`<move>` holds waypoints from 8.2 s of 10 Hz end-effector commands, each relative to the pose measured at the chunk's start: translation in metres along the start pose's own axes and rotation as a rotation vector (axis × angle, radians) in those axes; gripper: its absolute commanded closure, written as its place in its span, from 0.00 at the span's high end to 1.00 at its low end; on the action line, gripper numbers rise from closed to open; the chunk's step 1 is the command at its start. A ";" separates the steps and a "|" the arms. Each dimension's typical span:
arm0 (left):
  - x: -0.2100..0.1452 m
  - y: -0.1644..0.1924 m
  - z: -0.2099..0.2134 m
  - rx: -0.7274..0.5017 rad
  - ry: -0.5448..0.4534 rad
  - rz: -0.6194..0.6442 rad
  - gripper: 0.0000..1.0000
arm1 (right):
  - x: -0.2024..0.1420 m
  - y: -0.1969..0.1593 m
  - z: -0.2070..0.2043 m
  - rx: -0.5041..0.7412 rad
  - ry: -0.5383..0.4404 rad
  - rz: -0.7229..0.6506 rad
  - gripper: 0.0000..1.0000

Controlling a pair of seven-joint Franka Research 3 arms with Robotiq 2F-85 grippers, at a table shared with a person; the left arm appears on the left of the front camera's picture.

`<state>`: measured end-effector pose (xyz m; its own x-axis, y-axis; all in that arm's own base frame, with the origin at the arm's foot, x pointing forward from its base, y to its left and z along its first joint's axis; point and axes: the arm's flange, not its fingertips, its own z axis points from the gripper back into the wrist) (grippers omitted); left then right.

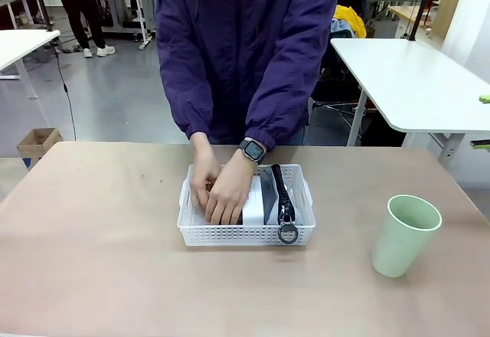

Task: Efficiently arrange items inside the basket to fit them all.
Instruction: Pick up the Stapler and place it inside the Organizing basket, then pick up the Reusable plastic cup and place it inside the Organizing basket.

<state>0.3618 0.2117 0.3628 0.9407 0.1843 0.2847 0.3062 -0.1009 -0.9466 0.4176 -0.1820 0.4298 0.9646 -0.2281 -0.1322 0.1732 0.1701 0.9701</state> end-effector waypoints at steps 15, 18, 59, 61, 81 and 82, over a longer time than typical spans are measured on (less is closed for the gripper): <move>-0.007 -0.023 -0.002 0.012 0.000 -0.041 1.00 | -0.065 -0.037 -0.002 -0.029 0.494 0.881 1.00; -0.007 -0.023 -0.002 0.012 0.000 -0.041 1.00 | -0.092 -0.049 -0.031 -0.049 0.066 1.050 1.00; -0.007 -0.023 -0.002 0.012 0.000 -0.041 1.00 | -0.139 -0.212 -0.182 0.151 0.432 1.636 1.00; -0.007 -0.023 -0.002 0.012 0.000 -0.041 1.00 | -0.138 -0.203 -0.180 0.208 0.360 1.621 1.00; -0.007 -0.023 -0.002 0.012 0.000 -0.041 1.00 | -0.145 -0.167 -0.165 0.258 0.208 1.562 0.29; -0.007 -0.023 -0.002 0.012 0.000 -0.041 1.00 | -0.148 -0.145 -0.157 0.184 0.146 1.532 0.29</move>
<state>0.3513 0.2137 0.3802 0.9275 0.1883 0.3228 0.3433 -0.0880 -0.9351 0.3291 -0.0402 0.2455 0.1587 0.1307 0.9786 -0.9836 -0.0654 0.1683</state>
